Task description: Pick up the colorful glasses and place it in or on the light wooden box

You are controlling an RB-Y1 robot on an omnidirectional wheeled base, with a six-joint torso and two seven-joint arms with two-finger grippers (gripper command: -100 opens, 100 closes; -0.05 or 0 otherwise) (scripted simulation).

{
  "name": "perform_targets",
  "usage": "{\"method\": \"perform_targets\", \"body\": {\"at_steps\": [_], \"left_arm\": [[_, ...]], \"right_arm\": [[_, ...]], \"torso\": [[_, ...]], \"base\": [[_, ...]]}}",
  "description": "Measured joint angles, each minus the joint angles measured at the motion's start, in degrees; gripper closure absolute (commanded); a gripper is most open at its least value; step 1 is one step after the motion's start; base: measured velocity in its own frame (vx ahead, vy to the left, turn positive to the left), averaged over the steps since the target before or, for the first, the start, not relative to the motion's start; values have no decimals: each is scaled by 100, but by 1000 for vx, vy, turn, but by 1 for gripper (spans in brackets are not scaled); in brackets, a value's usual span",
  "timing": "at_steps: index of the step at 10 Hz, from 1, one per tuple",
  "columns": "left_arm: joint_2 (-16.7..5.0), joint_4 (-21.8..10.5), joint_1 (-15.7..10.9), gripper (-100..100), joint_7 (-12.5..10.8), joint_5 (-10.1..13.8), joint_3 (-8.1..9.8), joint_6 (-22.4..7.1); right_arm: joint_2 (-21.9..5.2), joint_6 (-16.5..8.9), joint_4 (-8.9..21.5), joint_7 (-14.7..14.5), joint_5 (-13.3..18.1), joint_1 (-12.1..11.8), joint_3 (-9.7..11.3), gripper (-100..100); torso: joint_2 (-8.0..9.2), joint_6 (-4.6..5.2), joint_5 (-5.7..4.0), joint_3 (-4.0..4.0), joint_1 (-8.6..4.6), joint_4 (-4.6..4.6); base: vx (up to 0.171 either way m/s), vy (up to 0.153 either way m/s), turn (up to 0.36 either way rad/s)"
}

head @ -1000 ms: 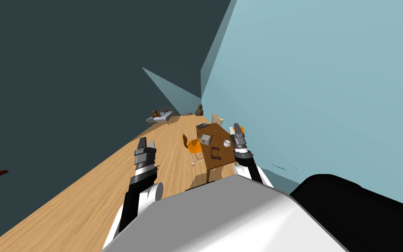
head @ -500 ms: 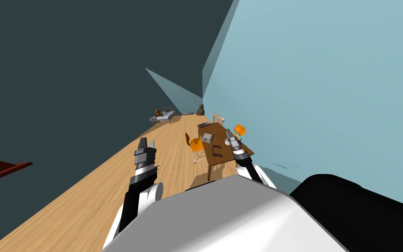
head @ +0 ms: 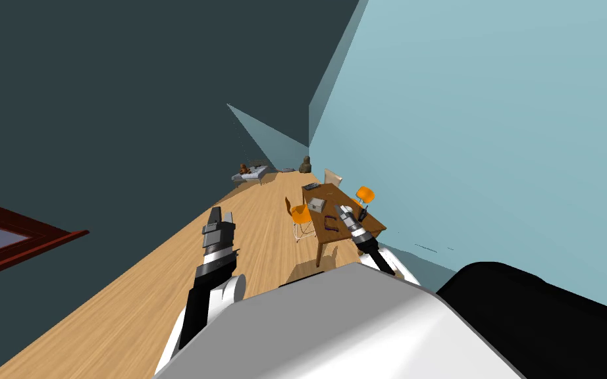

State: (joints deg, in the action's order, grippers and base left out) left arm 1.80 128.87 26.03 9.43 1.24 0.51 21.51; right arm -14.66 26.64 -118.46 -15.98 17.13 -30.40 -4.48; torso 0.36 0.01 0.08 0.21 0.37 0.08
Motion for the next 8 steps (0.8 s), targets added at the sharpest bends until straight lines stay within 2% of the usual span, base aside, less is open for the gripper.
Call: {"method": "perform_targets", "body": {"at_steps": [3, 8], "left_arm": [[0, 0, 0, 0, 0, 0, 0, 0], [-1, 0, 1, 0, 0, 0, 1, 0]], "right_arm": [[-272, -273, 331, -278, 356, 85, -28, -100], [-505, -300, 916, -650, 743, 55, -79, -100]], "torso": [[-14, -2, -2, -8, -12, -2], [-23, 0, -4, -13, -24, -4]], "base": [[-49, 65, 43], [-32, 52, 42]]}}
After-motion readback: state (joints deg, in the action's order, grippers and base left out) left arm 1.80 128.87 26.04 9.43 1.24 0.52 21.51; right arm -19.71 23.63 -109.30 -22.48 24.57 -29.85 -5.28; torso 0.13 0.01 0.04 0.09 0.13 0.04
